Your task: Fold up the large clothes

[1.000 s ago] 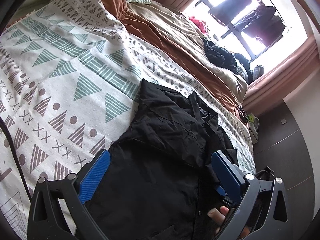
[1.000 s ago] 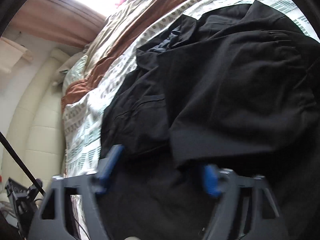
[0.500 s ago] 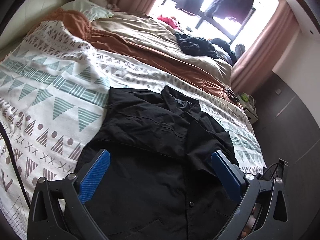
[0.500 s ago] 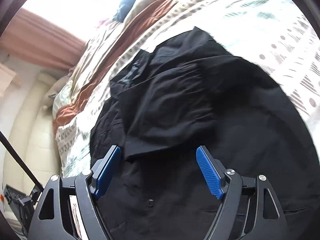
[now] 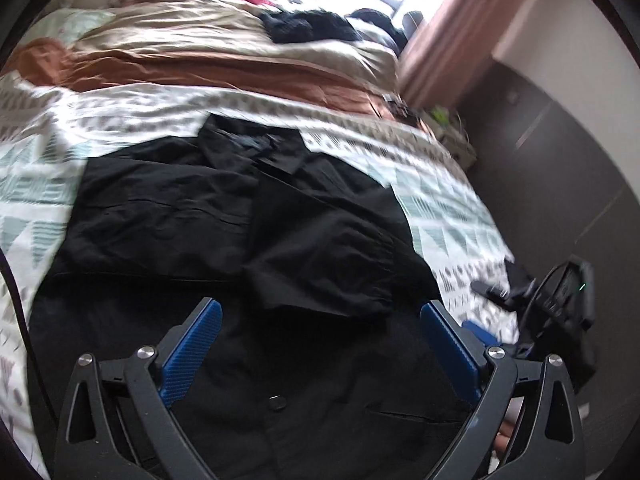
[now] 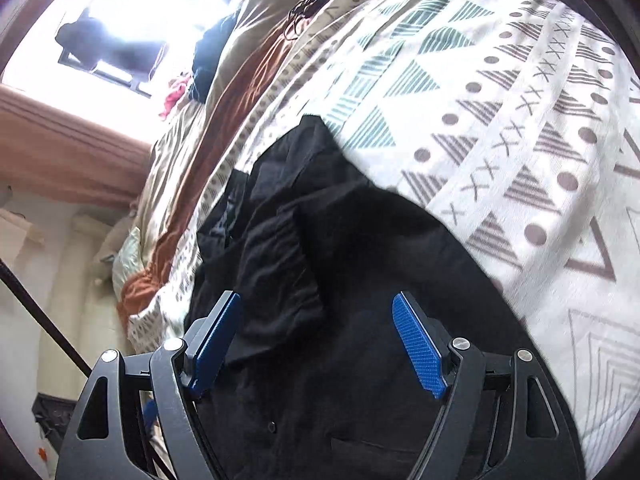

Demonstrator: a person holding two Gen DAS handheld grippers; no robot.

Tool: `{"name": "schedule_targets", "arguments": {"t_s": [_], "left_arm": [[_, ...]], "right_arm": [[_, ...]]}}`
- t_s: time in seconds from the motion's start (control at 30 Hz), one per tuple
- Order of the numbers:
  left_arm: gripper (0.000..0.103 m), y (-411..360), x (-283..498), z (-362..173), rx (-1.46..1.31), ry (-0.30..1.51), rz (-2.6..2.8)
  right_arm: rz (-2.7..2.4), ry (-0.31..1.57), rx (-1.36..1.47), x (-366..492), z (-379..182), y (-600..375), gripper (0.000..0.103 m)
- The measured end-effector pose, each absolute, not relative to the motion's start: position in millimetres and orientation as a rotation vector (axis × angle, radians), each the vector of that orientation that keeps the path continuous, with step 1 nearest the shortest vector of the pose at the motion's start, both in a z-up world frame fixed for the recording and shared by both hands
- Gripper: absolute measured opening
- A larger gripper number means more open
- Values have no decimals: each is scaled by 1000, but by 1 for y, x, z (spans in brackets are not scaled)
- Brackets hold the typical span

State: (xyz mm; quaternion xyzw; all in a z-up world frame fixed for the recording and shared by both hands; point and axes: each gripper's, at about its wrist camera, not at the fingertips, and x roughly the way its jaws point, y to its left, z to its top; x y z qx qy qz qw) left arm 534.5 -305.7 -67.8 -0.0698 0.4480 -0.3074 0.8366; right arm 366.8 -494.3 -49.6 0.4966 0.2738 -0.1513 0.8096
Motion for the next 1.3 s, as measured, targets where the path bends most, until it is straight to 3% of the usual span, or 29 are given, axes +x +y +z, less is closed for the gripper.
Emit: {"name": "schedule_targets", "arguments": {"t_s": [0.37, 0.63, 0.73, 0.8, 0.97, 1.3], "left_arm": [[102, -423, 548, -136, -58, 1101, -675], [101, -444, 554, -172, 28, 1115, -582], [72, -449, 550, -174, 131, 1074, -511], [44, -445, 553, -170, 115, 1094, -559], [35, -426, 552, -123, 98, 1060, -618], [34, -345, 572, -23, 98, 893, -552]], "right_arm": [[-331, 550, 1196, 353, -72, -517, 77], [-324, 492, 1193, 337, -60, -529, 77], [-299, 490, 1255, 335, -71, -531, 77], [-279, 485, 1273, 336, -74, -531, 77], [-272, 476, 1276, 340, -75, -532, 77], [-245, 514, 1249, 368, -80, -513, 77]]}}
